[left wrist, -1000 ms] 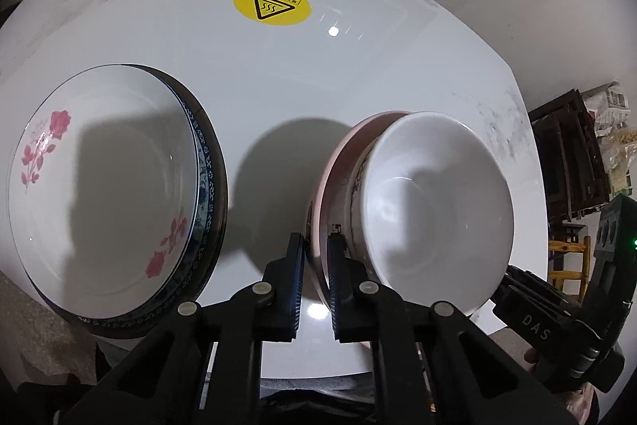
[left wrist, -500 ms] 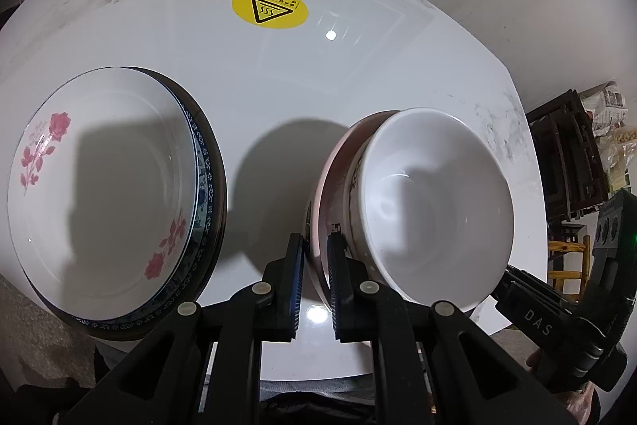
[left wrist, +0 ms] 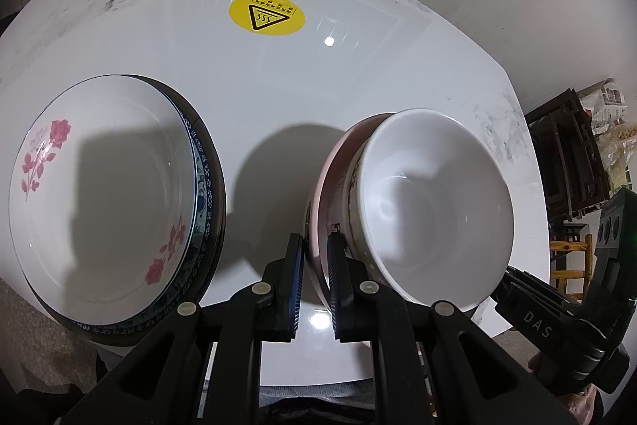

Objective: Organize plates and bowls
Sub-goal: 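Carry the tilted bowl stack over the plate stack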

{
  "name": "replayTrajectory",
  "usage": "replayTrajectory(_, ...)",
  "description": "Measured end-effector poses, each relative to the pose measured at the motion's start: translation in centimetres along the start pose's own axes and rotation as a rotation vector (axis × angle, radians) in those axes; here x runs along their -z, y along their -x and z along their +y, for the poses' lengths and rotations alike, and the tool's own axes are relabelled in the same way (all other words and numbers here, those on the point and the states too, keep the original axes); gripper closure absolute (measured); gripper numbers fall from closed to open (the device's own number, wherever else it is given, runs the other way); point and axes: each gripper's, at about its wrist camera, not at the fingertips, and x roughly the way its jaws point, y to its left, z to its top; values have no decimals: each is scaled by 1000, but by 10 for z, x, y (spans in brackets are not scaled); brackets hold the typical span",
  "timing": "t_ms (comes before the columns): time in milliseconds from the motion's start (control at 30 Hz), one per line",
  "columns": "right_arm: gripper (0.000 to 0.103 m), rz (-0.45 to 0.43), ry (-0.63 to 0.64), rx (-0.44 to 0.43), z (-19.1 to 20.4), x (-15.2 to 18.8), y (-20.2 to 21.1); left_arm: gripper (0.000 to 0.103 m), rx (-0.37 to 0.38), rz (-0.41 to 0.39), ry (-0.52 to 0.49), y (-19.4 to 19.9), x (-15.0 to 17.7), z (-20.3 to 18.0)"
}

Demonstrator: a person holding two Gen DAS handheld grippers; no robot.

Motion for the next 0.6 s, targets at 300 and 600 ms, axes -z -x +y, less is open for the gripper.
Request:
replayTrajectory(300,88,-9,3,4,1,2,3,94,2,-6,-10,2,0,0)
replayTrajectory(600,88,-12,4,0,1,2,4,95,3,-10,-17,2,1,-1)
